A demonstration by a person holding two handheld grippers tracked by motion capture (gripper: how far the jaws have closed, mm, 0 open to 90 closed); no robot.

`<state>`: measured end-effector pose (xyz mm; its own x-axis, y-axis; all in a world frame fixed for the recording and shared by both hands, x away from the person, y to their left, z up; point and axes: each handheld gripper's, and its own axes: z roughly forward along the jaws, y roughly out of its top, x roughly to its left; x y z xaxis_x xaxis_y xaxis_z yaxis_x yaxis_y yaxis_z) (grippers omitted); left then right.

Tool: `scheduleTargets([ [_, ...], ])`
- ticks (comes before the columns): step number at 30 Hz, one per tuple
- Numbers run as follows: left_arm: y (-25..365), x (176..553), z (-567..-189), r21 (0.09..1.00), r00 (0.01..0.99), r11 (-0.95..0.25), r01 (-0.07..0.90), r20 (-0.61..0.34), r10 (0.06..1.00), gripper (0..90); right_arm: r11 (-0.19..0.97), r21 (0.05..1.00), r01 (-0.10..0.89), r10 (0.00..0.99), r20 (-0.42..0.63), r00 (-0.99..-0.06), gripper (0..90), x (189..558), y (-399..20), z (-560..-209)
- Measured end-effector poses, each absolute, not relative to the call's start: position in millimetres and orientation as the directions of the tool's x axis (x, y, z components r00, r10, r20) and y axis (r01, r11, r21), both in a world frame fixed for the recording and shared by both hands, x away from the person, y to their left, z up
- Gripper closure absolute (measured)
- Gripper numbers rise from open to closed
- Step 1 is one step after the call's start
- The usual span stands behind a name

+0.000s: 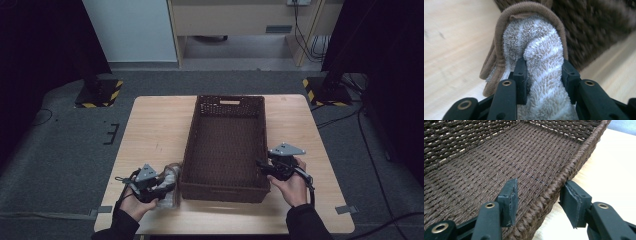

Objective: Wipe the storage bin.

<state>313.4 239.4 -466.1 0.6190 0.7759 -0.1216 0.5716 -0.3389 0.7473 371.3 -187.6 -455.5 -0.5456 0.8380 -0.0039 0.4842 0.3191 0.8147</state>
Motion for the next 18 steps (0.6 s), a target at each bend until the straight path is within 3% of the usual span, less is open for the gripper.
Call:
scheduleTargets([
  [18, 267.9, 366.9, -452.1, 0.803, 0.462, -0.216, 0.555, -0.082, 0.883, 63.0, 0.255, 0.849, 0.463, 0.85, 0.032, -0.526, 46.7, 369.8, -197.7, -442.5],
])
